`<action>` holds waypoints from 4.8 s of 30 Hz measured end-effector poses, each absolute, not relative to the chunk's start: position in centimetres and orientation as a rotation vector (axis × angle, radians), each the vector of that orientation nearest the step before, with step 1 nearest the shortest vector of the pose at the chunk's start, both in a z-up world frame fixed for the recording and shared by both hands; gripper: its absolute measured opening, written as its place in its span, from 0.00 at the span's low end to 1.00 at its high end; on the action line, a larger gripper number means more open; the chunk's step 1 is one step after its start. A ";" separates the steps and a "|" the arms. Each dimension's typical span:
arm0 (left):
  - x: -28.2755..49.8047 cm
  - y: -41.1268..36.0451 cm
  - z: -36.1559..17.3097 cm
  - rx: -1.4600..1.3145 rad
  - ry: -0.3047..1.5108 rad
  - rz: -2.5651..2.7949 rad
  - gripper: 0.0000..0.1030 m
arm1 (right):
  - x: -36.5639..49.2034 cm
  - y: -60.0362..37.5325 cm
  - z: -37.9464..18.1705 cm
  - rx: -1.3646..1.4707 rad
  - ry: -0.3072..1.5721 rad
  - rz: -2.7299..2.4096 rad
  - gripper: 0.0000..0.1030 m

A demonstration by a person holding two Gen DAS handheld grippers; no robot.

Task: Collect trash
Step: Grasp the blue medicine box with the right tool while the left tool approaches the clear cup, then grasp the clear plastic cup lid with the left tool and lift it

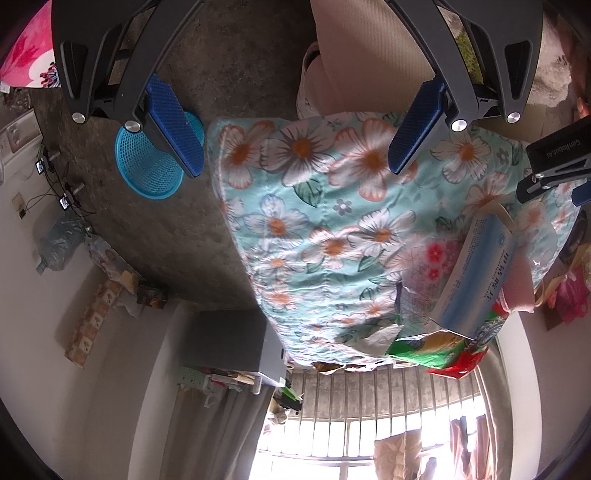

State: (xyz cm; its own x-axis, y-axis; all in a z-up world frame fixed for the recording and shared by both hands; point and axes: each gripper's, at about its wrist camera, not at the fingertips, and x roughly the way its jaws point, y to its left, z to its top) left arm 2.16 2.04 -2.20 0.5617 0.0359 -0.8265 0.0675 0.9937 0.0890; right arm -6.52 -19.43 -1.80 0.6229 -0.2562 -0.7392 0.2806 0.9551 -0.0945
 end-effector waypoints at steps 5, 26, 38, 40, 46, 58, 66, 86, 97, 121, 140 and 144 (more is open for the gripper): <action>2.8 3.0 -2.6 0.101 0.988 -0.006 0.93 | -5.1 -18.6 -1.8 0.022 0.849 -0.286 0.94; 6.0 9.1 -2.0 0.090 0.921 0.073 0.93 | 1.0 -13.4 -3.1 -0.032 0.907 -0.183 0.94; 7.2 10.8 -1.8 0.103 0.883 0.066 0.93 | 2.6 -11.8 -3.6 -0.065 0.936 -0.176 0.94; 7.4 11.1 -1.6 0.108 0.871 0.057 0.93 | 2.9 -11.7 -3.6 -0.050 0.933 -0.167 0.94; 8.4 12.4 -1.2 0.103 0.826 0.030 0.93 | 3.1 -11.5 -2.8 0.036 0.887 -0.124 0.94; 9.7 13.1 -1.3 0.114 0.762 -0.100 0.93 | 3.5 -10.7 -2.0 0.108 0.787 -0.069 0.94; 9.2 13.3 -1.7 0.068 0.738 -0.188 0.93 | 2.9 -11.0 -2.0 0.167 0.786 -0.024 0.94; 7.1 15.7 -1.6 -0.103 0.723 -0.332 0.93 | 1.3 -14.2 -3.1 0.431 0.786 0.201 0.85; 7.6 14.2 -2.6 -0.020 0.693 -0.420 0.92 | 3.6 -13.8 -4.3 0.552 0.822 0.292 0.69; 11.4 12.9 -7.3 -0.079 0.794 -0.496 0.69 | 10.0 -14.0 -7.6 0.762 0.866 0.354 0.49; 9.4 14.0 -5.8 -0.084 0.741 -0.460 0.68 | 6.9 -12.7 -4.9 0.618 0.798 0.349 0.35; 8.7 14.1 -5.1 -0.083 0.727 -0.450 0.68 | 5.6 -12.4 -3.7 0.559 0.771 0.341 0.34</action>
